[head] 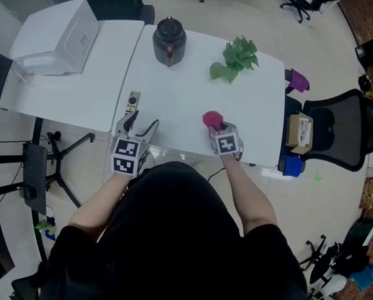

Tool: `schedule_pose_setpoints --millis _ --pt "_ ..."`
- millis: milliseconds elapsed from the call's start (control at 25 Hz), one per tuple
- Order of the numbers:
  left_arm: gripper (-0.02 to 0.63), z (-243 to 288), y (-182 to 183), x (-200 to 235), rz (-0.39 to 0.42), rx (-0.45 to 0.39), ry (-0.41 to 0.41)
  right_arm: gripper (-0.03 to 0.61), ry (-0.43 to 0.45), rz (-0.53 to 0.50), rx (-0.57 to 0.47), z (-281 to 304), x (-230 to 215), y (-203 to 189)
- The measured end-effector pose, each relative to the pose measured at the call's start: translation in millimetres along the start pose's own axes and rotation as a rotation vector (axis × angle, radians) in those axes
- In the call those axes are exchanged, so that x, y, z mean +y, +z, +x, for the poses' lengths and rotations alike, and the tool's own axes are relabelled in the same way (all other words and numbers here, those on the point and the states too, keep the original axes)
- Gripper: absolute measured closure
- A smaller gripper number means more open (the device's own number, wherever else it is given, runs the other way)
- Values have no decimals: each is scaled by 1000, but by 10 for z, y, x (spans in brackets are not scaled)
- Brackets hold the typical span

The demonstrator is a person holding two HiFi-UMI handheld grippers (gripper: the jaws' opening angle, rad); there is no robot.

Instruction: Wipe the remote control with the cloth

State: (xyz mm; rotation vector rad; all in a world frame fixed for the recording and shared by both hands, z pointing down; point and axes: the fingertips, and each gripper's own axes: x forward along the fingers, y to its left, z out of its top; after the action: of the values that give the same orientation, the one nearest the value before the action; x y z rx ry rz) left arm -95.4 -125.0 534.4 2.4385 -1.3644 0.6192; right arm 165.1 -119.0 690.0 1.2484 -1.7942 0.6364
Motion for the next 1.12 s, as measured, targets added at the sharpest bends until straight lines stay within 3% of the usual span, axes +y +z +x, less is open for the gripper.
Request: schedule_pose_setpoints --millis 120,360,520,680,920,1120 --pt "316 27 155 -75 10 -30 -29 414 -17 41 -64 -210 -96 12" --pt "320 35 611 -388 79 -119 -128 416 -31 72 -389 -1159 -113 605" --pt "365 -10 926 -679 152 -191 -203 484 21 68 -535 -1685 133 932" --pt "446 -44 1131 -919 226 -244 -261 535 75 63 -630 -2021 369 1135" --pt "604 -95 1303 -1140 333 -297 -290 558 109 29 -719 -2307 552 1344" --pt "614 -137 1347 -1272 389 -322 -324 569 124 10 -741 -2371 638 1403"
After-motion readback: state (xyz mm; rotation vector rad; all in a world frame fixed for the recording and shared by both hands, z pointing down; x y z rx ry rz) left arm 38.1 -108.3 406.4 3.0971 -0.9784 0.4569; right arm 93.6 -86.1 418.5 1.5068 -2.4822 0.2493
